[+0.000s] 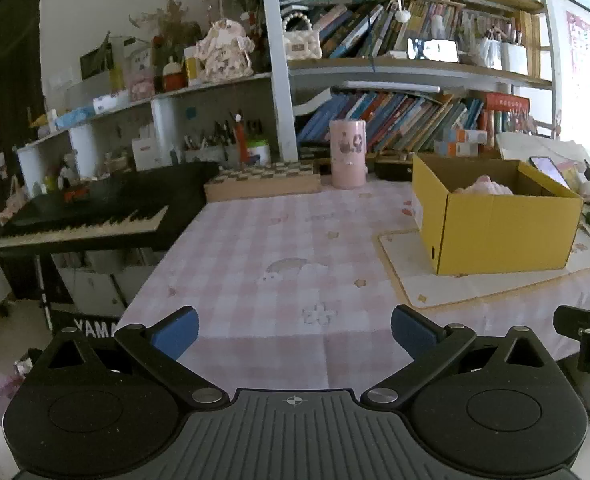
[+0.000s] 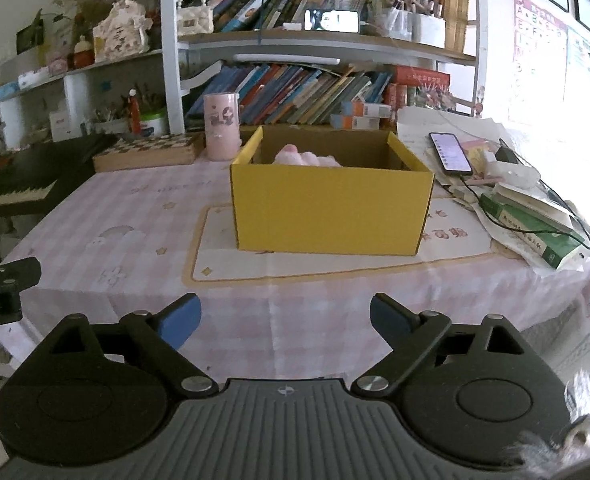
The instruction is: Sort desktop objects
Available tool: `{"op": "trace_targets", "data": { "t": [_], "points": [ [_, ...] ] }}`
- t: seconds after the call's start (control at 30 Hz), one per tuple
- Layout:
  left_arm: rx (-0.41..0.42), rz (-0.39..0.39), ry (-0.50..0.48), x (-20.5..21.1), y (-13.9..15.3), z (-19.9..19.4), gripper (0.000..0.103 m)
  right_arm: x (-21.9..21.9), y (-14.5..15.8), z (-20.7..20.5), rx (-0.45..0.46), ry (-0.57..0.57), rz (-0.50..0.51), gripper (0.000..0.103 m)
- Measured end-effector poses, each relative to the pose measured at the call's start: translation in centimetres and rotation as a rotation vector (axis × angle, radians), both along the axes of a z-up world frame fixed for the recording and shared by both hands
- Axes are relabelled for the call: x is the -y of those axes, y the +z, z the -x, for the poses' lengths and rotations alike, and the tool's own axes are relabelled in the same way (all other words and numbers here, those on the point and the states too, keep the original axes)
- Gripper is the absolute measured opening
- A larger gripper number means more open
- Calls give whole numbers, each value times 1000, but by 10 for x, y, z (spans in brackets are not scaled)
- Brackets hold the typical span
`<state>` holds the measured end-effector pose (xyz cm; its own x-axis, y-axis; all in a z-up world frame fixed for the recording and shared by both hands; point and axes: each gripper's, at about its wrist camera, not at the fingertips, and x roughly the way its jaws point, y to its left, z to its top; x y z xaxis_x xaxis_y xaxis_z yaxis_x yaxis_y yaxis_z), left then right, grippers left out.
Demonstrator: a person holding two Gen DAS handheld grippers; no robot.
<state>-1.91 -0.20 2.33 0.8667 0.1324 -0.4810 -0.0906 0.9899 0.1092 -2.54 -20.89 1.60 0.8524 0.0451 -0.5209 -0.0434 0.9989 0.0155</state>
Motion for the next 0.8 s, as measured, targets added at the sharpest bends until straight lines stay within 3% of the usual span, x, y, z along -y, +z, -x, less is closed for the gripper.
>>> {"op": "trace_targets", "data": {
  "t": [0.27,0.8],
  "points": [
    [-35,14,-3,-4,-5,4,103,-6,-2,5,-26,12,-5,103],
    [-67,4,-17,-1,-9,8,103,-11,-6,9,-60,19,-10,103]
  ]
}}
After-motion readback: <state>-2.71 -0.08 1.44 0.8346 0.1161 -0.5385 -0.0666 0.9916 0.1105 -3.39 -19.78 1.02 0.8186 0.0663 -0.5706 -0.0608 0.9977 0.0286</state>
